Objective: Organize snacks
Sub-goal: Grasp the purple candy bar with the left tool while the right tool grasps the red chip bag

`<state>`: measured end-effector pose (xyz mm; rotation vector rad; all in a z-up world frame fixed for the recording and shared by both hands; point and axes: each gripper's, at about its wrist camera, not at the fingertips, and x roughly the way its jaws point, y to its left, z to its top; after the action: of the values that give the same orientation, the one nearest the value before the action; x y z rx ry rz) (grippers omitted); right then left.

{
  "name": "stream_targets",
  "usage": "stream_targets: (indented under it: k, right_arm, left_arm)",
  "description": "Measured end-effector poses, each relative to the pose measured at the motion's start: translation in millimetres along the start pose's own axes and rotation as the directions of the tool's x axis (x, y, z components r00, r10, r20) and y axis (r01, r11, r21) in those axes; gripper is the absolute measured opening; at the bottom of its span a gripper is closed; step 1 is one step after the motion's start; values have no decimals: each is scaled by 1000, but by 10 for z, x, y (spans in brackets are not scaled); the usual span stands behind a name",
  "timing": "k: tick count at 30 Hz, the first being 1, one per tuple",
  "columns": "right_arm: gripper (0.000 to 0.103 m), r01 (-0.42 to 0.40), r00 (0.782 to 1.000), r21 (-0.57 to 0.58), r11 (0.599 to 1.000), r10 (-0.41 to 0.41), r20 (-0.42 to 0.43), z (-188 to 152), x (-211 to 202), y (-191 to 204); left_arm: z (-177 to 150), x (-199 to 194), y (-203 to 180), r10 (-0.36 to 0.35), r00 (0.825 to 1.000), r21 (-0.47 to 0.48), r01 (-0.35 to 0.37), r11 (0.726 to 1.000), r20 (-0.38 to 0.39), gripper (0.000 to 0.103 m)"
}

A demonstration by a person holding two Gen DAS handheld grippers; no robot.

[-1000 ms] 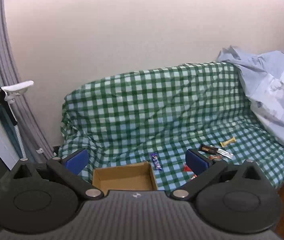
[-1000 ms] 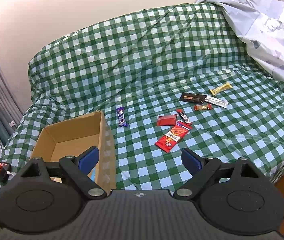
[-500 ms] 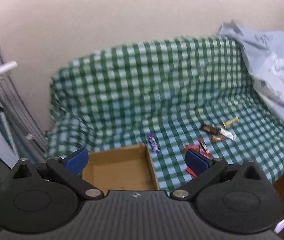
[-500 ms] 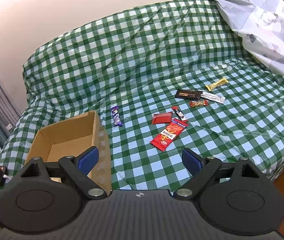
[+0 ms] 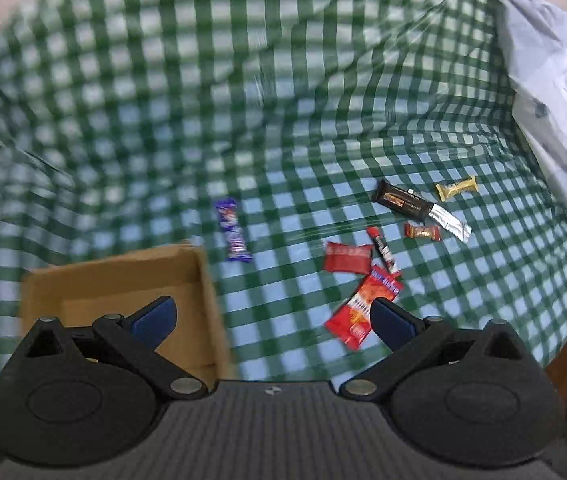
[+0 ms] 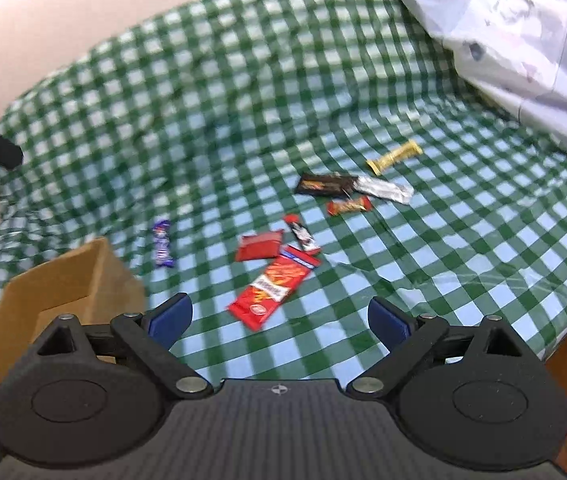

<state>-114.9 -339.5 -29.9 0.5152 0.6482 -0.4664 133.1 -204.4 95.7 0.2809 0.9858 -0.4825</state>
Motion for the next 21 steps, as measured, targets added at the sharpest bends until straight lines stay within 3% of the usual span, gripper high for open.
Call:
stream_targets:
  k: [5,9,14,16,18,21]
  right_arm:
    - [96,41,998,56,998,-38,-56,123,749,-107]
    - [96,47,993,47,998,-42,-111,143,1382,-15]
    - [96,64,984,16,998,-61,-166,78,2101,169]
    - [96,77,980,25,997,-71,-186,51,2328,192]
    - [96,105,974,36,994,-95,-204,34,2537,207]
    - [102,154,973,-4,988,-152,-174,13,2713,301]
  left_arm:
    - [374,1053,-8,-13,996,-90,5,996,-89,103]
    - [598,1872,7,-8,989,-88,-5,996,-144,103]
    - [751,2741,187,49,971,-100,-74,992,-234,103]
    - [804,2964,228,88,966,-90,-113,990,-243,103]
    - [861,3129,213,98,972,-60,-114,992,-213,103]
    - [908,3427,259,133,959,-77,-156,985,-252,103]
